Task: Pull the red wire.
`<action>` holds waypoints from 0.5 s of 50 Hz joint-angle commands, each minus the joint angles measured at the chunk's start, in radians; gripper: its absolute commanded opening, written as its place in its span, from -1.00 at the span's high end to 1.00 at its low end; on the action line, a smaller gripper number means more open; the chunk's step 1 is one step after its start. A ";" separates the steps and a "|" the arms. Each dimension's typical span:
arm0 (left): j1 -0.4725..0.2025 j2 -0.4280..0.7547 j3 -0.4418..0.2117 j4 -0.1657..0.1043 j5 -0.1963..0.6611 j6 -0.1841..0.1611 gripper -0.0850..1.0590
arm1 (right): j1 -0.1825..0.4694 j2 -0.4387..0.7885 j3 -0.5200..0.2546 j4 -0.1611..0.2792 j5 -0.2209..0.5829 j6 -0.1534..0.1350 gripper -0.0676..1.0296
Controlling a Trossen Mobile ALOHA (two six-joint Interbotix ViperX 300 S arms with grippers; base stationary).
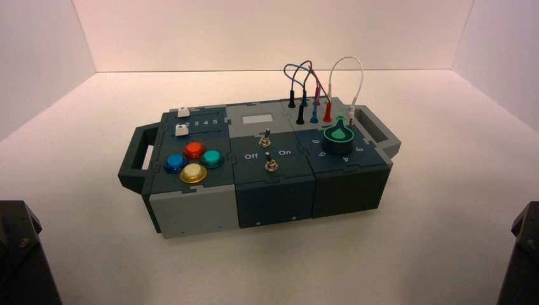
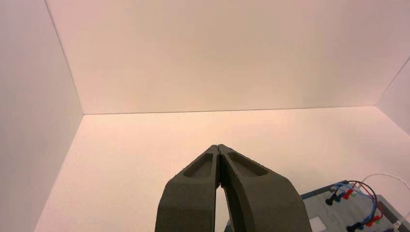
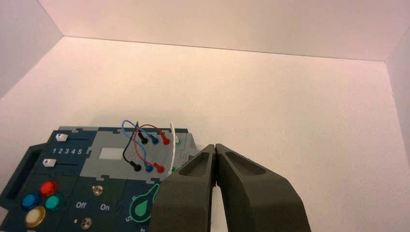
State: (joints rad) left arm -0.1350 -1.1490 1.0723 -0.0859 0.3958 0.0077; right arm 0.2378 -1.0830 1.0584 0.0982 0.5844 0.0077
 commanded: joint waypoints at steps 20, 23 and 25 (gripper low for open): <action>0.002 0.037 -0.020 0.002 0.011 0.006 0.91 | -0.003 0.015 -0.014 0.020 0.002 0.003 0.92; -0.005 0.058 -0.028 0.002 0.035 0.006 0.91 | 0.002 0.028 -0.014 0.026 0.006 0.002 0.92; -0.009 0.074 -0.035 0.000 0.049 0.005 0.91 | 0.003 0.038 -0.014 0.029 0.011 0.002 0.92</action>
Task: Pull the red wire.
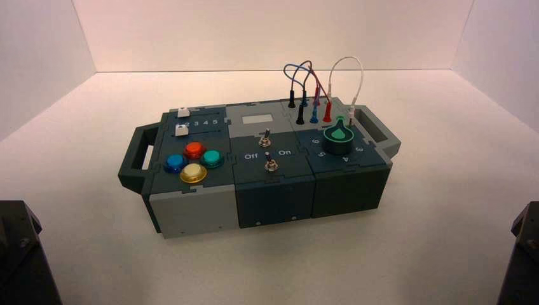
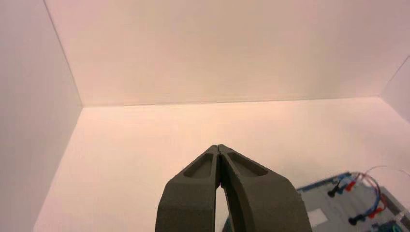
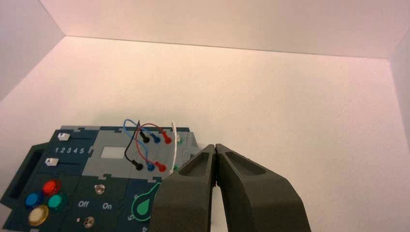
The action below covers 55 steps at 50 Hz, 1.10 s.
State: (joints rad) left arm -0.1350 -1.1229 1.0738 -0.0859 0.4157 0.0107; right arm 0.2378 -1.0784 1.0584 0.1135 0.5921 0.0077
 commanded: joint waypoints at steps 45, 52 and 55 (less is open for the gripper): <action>-0.571 0.509 -0.114 -0.034 0.152 -0.078 0.91 | 0.301 0.344 -0.051 0.074 0.034 -0.003 0.91; -0.660 0.578 -0.114 -0.034 0.126 -0.097 0.91 | 0.325 0.411 -0.069 0.078 0.035 -0.005 0.61; -0.678 0.598 -0.118 -0.034 0.123 -0.098 0.91 | 0.342 0.445 -0.081 0.077 0.037 -0.005 0.42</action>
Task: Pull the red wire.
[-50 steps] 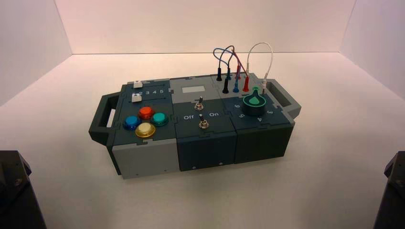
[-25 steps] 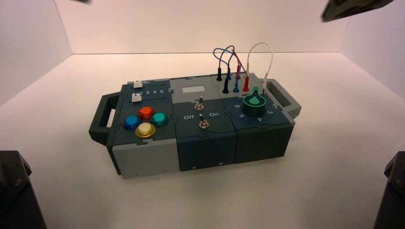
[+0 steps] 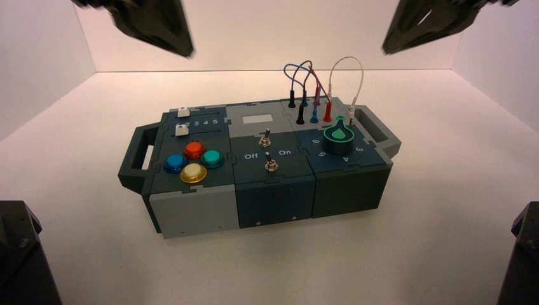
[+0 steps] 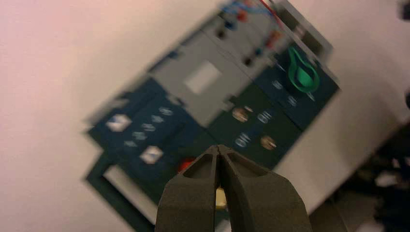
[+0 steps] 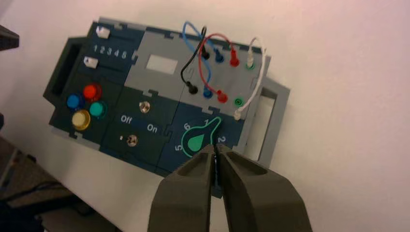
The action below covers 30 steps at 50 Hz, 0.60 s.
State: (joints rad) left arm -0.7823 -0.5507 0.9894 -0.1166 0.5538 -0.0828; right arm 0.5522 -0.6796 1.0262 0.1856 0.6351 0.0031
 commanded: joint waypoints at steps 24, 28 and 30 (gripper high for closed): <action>-0.052 0.025 -0.043 0.002 -0.023 -0.002 0.91 | 0.049 0.290 -0.161 -0.014 -0.005 -0.011 0.32; -0.052 0.021 -0.043 0.002 -0.023 -0.002 0.91 | 0.049 0.345 -0.187 -0.015 -0.005 -0.011 0.32; -0.052 0.018 -0.043 0.002 -0.020 -0.002 0.91 | 0.049 0.374 -0.204 -0.018 -0.008 -0.011 0.32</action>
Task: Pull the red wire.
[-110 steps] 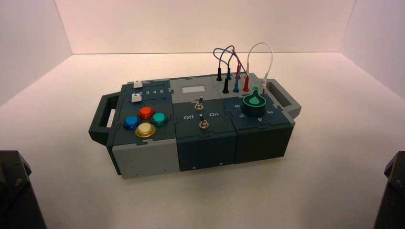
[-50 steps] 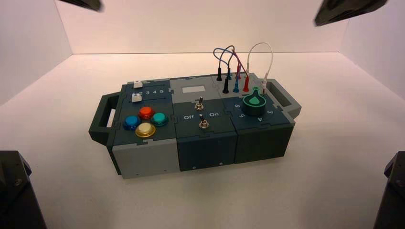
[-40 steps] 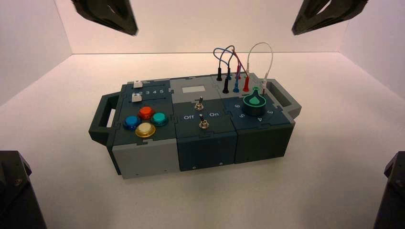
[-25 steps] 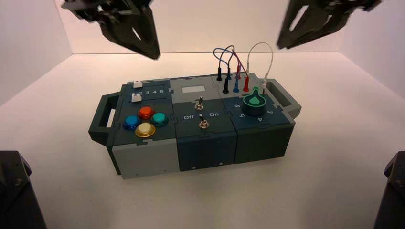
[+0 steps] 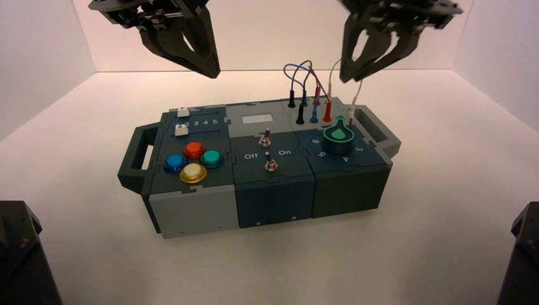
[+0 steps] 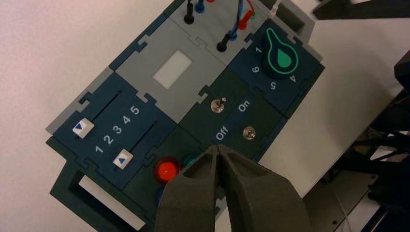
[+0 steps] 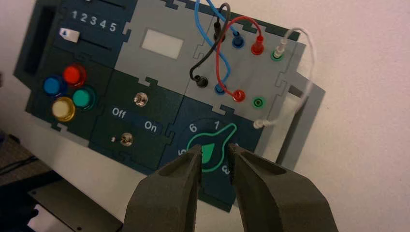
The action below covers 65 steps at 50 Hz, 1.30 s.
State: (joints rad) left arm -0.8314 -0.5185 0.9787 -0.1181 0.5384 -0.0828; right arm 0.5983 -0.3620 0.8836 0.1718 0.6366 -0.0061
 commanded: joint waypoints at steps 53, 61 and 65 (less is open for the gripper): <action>-0.003 -0.069 -0.018 0.008 0.005 0.000 0.91 | -0.020 0.337 -0.193 -0.060 -0.017 0.009 0.32; -0.003 -0.069 -0.018 0.008 0.005 0.000 0.91 | -0.028 0.360 -0.212 -0.067 -0.017 0.009 0.32; -0.003 -0.069 -0.018 0.008 0.005 0.000 0.91 | -0.041 0.377 -0.215 -0.071 -0.018 0.009 0.32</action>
State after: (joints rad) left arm -0.8314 -0.5798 0.9787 -0.1120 0.5476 -0.0828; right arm 0.5722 0.0184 0.6934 0.1058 0.6228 0.0015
